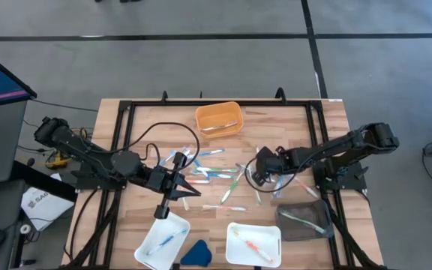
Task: Pick & Place Toothbrushes
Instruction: Put the purple toothbrush into the yellow bin
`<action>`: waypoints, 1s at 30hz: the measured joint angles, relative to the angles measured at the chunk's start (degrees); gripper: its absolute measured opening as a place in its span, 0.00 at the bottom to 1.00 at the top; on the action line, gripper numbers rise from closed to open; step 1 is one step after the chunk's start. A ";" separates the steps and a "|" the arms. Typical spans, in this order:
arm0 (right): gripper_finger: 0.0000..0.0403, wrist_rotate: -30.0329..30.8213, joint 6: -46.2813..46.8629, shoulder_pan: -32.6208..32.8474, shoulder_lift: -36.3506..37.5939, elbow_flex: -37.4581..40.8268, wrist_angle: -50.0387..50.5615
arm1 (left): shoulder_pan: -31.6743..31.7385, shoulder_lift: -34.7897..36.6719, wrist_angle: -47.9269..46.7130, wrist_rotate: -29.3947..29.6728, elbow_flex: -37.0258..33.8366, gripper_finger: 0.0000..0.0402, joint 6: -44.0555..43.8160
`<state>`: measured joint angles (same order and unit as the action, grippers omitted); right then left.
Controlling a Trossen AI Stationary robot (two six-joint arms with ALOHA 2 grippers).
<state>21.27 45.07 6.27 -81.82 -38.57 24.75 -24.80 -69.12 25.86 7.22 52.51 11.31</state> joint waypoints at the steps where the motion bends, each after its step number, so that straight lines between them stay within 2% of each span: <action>1: 0.38 0.38 0.01 0.37 0.00 0.00 0.00 | 0.01 0.00 0.00 0.02 0.00 0.01 0.00; 10: 0.38 3.04 -0.39 -2.48 0.00 0.02 -0.15 | 0.00 0.00 0.05 0.00 0.00 0.01 -0.22; 19: 0.38 4.72 4.89 1.39 0.00 2.51 -2.35 | 0.00 0.00 -0.01 0.00 0.00 0.01 -0.22; 30: 0.35 6.04 2.87 0.74 0.00 3.54 -7.34 | 0.00 0.00 0.05 0.00 0.00 0.01 -0.12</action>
<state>27.32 47.94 7.01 -81.82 -35.03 17.41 -24.80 -69.12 25.91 7.22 52.51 11.19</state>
